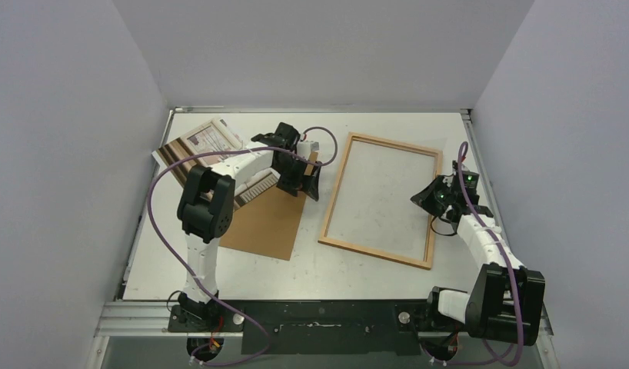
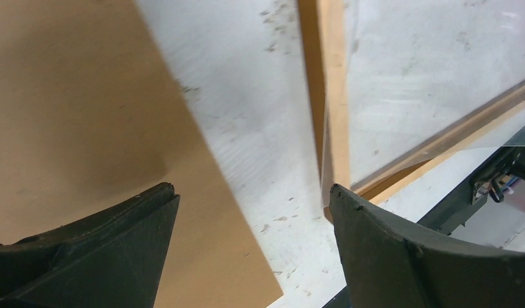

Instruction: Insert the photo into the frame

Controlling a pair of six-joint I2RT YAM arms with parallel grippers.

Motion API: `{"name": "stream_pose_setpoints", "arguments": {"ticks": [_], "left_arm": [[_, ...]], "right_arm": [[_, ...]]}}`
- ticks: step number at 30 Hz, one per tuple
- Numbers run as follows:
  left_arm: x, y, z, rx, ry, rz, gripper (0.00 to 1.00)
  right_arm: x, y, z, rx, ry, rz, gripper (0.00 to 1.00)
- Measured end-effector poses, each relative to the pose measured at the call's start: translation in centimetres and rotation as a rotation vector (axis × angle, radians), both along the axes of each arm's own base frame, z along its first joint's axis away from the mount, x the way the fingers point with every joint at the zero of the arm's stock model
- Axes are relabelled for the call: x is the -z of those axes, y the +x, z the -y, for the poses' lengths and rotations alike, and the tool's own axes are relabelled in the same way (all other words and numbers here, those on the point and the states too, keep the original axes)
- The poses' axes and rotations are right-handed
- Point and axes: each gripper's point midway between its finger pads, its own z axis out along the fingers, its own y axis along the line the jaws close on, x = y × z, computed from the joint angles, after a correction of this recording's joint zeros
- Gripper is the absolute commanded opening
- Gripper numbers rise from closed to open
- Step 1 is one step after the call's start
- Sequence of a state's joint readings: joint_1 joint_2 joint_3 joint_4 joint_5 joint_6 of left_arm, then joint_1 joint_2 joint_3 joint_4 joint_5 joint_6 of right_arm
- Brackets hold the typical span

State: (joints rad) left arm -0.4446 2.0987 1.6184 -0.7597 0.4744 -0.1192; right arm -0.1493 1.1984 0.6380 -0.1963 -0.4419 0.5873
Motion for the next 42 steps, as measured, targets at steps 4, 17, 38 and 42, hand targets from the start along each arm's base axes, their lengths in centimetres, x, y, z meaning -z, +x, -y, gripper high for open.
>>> {"name": "stream_pose_setpoints", "arguments": {"ticks": [4, 17, 38, 42], "left_arm": [[-0.7, -0.1, 2.6, 0.053, -0.005, 0.042, 0.86], [1.4, 4.9, 7.2, 0.025, 0.015, 0.119, 0.83], [2.6, 6.1, 9.2, 0.043, 0.129, 0.267, 0.55], [2.8, 6.1, 8.8, 0.042, 0.157, 0.309, 0.44]], "right_arm": [[0.5, -0.5, 0.6, 0.013, -0.037, -0.036, 0.05], [-4.8, -0.4, 0.5, 0.019, -0.040, 0.076, 0.05], [-4.4, -0.9, -0.5, 0.000, 0.019, 0.050, 0.05], [-4.2, -0.8, -0.7, -0.001, 0.029, 0.052, 0.05]]}}
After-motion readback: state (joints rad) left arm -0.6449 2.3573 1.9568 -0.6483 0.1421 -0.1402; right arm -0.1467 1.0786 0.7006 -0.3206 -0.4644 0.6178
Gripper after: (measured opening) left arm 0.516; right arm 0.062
